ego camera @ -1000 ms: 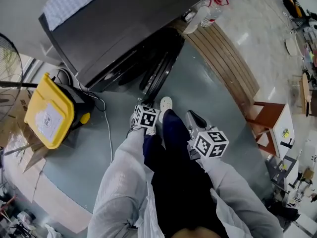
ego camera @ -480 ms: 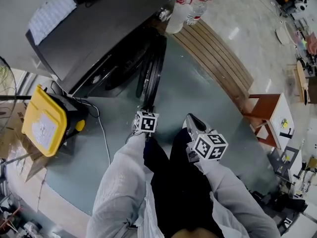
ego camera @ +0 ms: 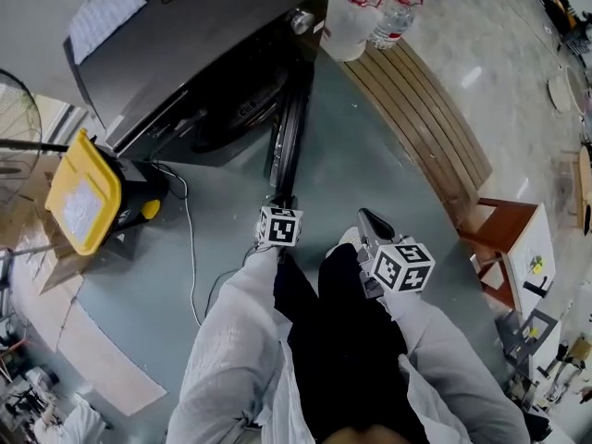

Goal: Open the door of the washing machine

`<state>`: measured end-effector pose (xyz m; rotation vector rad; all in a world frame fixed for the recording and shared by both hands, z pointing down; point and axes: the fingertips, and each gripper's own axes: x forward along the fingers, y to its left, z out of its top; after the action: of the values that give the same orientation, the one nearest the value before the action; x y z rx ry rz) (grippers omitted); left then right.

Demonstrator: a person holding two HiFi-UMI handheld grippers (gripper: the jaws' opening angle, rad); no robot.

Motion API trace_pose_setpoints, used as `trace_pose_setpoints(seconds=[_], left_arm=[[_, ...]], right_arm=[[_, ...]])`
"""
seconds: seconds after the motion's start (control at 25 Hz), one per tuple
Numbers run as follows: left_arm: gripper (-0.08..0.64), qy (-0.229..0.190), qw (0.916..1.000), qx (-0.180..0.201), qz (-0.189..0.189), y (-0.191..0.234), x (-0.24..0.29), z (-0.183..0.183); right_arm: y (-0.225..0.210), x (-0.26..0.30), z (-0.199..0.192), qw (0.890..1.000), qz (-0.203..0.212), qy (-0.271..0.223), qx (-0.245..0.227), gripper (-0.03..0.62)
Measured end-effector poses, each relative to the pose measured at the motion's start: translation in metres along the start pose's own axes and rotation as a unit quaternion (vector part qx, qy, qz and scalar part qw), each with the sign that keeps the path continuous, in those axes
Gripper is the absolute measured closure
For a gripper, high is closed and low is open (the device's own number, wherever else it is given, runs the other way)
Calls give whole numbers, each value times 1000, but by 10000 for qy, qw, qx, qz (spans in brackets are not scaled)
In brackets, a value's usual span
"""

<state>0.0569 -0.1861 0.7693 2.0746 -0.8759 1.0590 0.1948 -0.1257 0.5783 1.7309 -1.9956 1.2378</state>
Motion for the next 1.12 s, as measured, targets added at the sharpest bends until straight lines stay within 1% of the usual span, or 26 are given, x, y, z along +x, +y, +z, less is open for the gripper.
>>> trace_pose_setpoints(seconds=[0.16, 0.4, 0.64, 0.8, 0.92, 1.12], left_arm=[[456, -59, 9998, -186, 80, -24, 13, 2], [451, -208, 9985, -486, 150, -63, 28, 9], [448, -455, 9950, -847, 280, -99, 44, 19], [445, -353, 9935, -1024, 345, -125, 53, 27], [442, -335, 9932, -1081, 254, -144, 62, 37], [431, -319, 9936, -1080, -101, -182, 81, 55]], right_arm=[[-32, -2, 5, 9999, 98, 102, -12, 582], [-59, -11, 0, 9987, 438, 244, -120, 582], [-92, -29, 6, 9982, 596, 49, 17, 583], [-111, -37, 17, 9979, 643, -35, -17, 582], [-125, -36, 22, 9979, 653, -40, 44, 582], [-144, -31, 26, 9971, 741, 144, 33, 581]])
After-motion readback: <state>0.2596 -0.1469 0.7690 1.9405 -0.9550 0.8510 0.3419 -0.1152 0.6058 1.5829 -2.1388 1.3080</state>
